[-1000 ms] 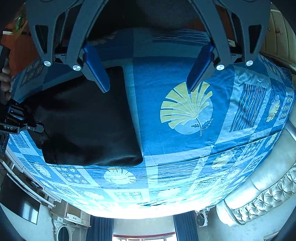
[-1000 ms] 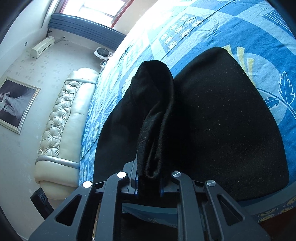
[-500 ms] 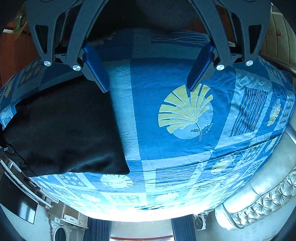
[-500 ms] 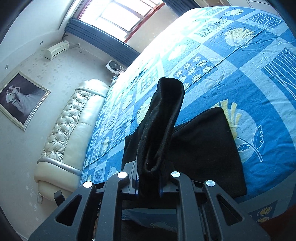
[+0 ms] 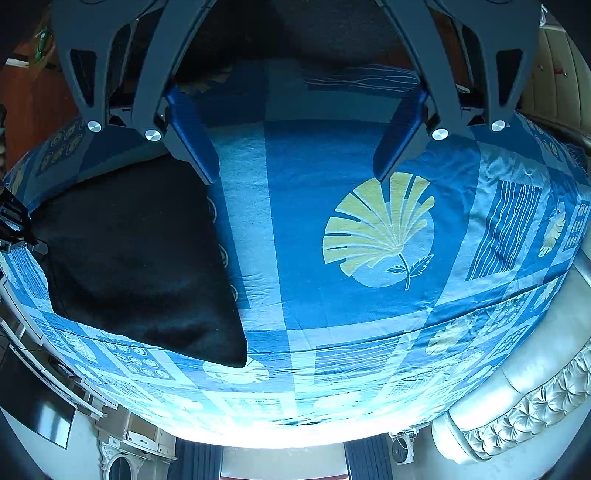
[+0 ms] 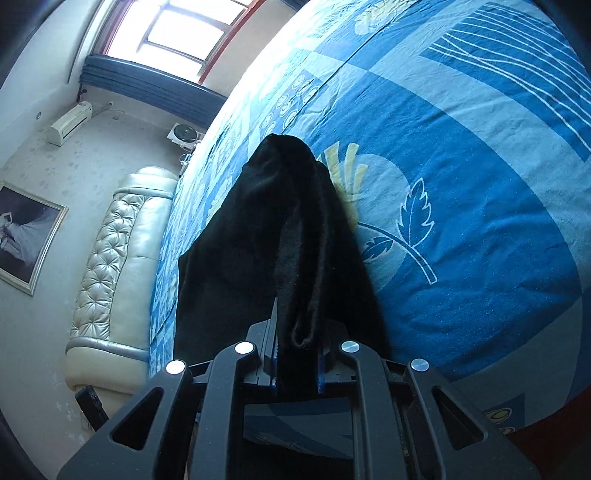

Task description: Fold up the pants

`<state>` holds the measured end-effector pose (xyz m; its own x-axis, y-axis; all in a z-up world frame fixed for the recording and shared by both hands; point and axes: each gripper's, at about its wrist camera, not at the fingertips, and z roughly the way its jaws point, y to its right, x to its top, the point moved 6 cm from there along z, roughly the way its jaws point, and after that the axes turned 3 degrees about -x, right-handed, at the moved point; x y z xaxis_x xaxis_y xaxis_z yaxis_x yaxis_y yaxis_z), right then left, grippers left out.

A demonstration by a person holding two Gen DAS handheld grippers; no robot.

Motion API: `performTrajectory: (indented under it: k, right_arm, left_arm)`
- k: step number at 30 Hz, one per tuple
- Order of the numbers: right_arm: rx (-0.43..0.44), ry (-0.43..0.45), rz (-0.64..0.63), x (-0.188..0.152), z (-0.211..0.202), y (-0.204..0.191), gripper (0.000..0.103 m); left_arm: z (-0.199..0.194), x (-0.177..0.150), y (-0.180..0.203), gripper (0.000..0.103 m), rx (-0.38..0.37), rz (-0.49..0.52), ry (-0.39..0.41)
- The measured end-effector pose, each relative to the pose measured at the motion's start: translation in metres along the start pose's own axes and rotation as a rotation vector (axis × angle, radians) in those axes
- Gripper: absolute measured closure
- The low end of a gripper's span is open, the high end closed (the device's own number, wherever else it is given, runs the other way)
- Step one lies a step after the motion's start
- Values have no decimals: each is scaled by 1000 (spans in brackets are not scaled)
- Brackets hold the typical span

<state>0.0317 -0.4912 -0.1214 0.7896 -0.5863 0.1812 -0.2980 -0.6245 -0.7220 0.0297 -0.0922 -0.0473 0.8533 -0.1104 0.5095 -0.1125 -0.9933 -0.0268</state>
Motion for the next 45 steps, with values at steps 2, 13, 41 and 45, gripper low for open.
performTrajectory:
  k: [2,13,41,45]
  right_arm:
    - [14,-4,4,-1,0,-1,89]
    - [65,-24,42,4,-11,16,87]
    - [52,-58,5,3,2,9,37]
    - [54,-57,-2,10,0,9,37]
  left_arm:
    - [1,0,0,18,-1,-3,-2]
    - [6,-3,1,18,-12,-10,-24]
    - [70,30,56,13,-728,-263,-150]
    - [78,30,46,13,-798,-375,-156]
